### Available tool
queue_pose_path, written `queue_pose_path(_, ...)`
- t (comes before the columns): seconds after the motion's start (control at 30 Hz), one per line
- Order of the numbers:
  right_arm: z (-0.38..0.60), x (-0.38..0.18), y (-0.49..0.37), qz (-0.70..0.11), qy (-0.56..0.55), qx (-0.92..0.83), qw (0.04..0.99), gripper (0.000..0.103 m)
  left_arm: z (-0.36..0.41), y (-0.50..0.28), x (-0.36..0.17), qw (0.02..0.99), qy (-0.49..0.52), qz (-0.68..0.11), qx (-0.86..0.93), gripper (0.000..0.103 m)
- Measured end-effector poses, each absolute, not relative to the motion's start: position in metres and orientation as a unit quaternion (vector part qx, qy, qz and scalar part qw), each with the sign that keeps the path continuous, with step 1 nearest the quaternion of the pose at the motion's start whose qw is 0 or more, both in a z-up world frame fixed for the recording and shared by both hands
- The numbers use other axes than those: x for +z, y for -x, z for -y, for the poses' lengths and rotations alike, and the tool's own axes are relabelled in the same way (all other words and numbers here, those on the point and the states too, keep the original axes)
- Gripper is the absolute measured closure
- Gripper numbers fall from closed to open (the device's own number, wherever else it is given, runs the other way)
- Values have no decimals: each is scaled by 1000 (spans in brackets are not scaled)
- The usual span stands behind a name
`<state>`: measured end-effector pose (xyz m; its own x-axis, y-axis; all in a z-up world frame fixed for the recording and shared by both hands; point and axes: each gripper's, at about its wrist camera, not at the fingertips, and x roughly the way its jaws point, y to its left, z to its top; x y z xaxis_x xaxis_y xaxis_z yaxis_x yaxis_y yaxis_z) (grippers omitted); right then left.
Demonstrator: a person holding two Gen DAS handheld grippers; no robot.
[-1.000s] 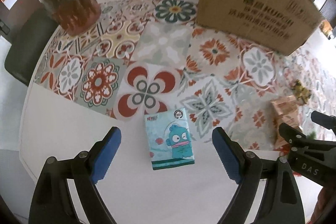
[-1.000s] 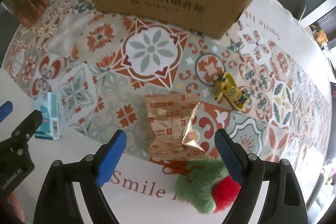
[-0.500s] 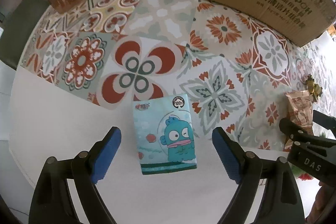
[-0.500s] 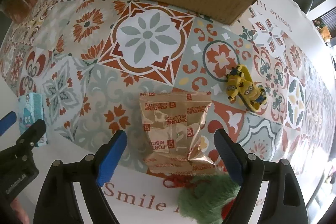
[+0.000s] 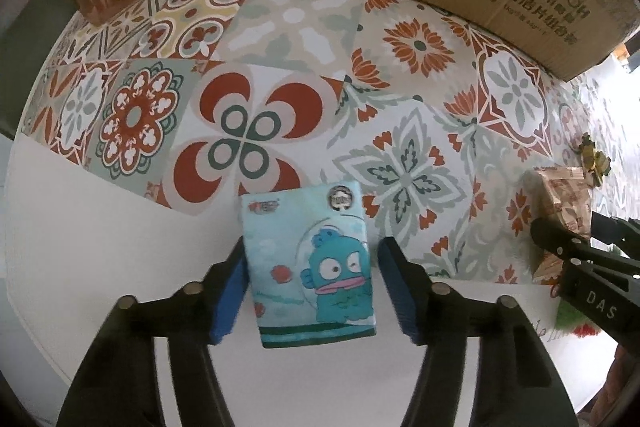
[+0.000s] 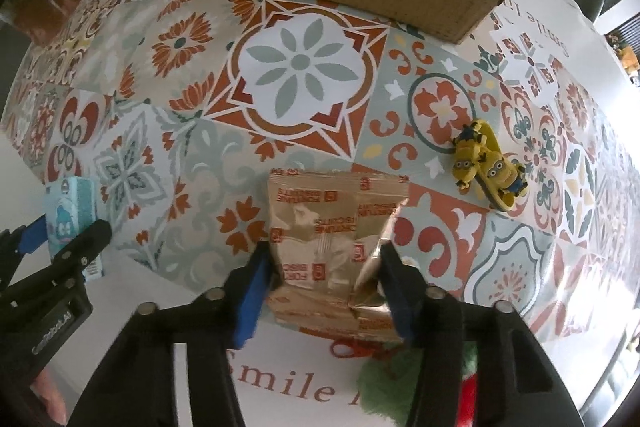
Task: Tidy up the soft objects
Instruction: 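Close left tool on the blue tissue pack while right tool closes on the gold biscuit packet, then lift and carry the tissue pack with left tool while right tool carries the biscuit packet to the box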
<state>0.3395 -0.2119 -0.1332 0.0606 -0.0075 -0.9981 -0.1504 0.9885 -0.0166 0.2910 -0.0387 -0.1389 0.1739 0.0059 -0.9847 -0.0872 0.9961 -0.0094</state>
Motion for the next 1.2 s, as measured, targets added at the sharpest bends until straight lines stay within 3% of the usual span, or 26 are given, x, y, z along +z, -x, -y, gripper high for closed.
queue_pose_path(0.37, 190, -118, -315, -657, 71, 50, 749, 54, 33, -280, -135, 786, 10, -618, -30, 50)
queue_pose_path(1.2, 188, -33, -291, -530, 8, 56, 846, 54, 36, -275, -54, 845, -8, -528, -84, 50)
